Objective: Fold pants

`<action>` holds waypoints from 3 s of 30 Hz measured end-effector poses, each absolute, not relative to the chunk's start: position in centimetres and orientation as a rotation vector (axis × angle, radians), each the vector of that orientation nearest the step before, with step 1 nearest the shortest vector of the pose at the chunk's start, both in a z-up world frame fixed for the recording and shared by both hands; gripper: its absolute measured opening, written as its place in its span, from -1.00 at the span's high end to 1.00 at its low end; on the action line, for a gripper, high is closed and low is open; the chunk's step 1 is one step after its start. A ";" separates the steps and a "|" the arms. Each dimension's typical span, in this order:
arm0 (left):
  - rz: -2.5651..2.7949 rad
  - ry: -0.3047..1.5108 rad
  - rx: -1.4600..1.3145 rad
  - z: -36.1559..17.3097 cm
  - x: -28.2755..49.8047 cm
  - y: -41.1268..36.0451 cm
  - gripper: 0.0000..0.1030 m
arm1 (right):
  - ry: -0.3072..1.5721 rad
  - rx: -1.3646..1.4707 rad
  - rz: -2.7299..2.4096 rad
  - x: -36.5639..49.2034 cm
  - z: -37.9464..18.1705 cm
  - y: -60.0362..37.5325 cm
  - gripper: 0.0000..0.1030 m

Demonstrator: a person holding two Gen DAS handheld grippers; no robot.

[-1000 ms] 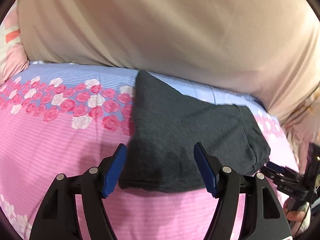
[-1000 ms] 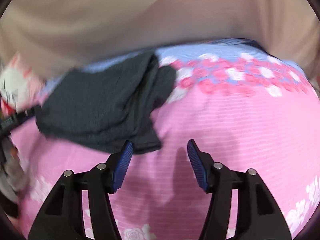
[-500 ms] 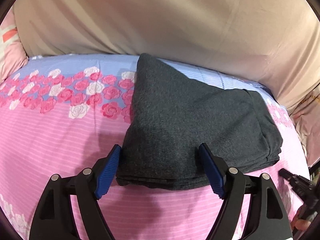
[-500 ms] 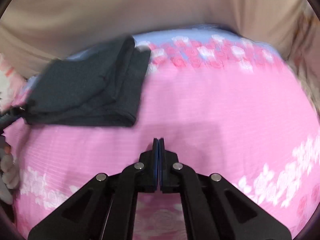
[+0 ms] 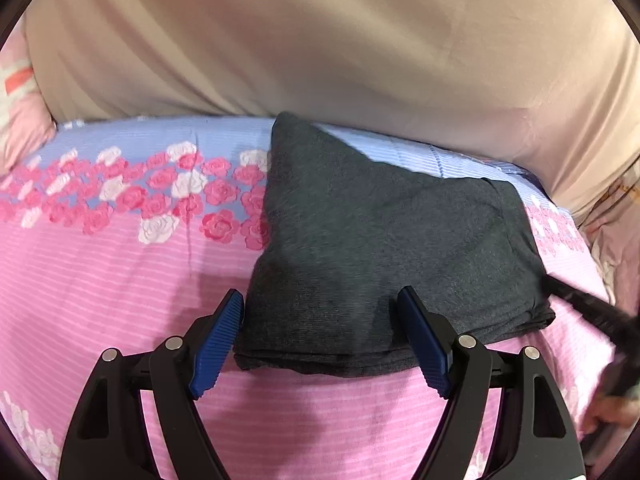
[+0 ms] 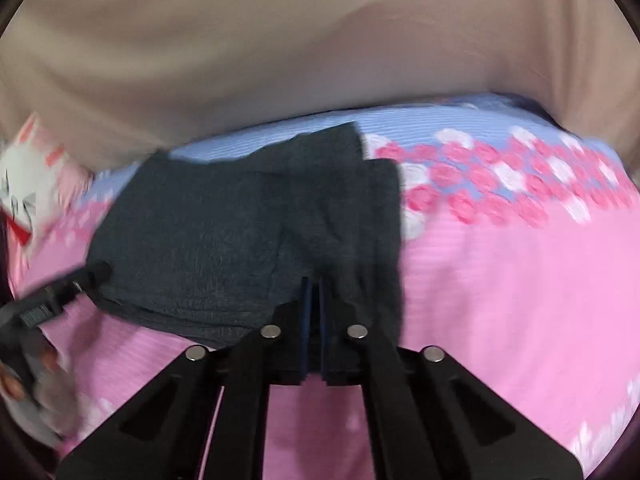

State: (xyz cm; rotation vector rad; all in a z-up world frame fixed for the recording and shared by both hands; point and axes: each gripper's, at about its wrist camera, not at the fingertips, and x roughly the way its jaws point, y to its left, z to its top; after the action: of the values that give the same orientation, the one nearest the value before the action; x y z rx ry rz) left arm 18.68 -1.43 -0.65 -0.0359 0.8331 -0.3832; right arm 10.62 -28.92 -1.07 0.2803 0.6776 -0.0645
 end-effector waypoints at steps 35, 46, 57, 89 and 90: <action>-0.281 0.699 0.118 -0.7 11.2 -2.3 -0.59 | 0.578 0.169 -0.134 2.0 -3.4 -23.1 -0.23; -0.232 0.690 0.090 -0.8 4.3 -1.3 -0.78 | 0.549 0.188 -0.226 -4.1 -3.4 -20.8 -0.91; -0.189 0.691 0.081 -0.6 3.2 -1.0 -0.78 | 0.640 0.185 -0.228 -3.0 -4.3 -20.7 -0.91; -0.217 0.675 0.130 -0.6 3.1 -1.6 -0.77 | 0.650 0.161 -0.261 -3.1 -4.3 -20.5 -0.91; -0.214 0.676 0.131 -0.6 3.1 -1.6 -0.77 | 0.651 0.160 -0.263 -3.1 -4.4 -20.5 -0.91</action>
State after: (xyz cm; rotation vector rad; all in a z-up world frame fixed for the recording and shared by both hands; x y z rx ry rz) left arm 3.12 -1.57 -0.64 0.1314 0.6761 -0.2142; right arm -3.06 -20.47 -4.35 0.1597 0.6511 -0.2631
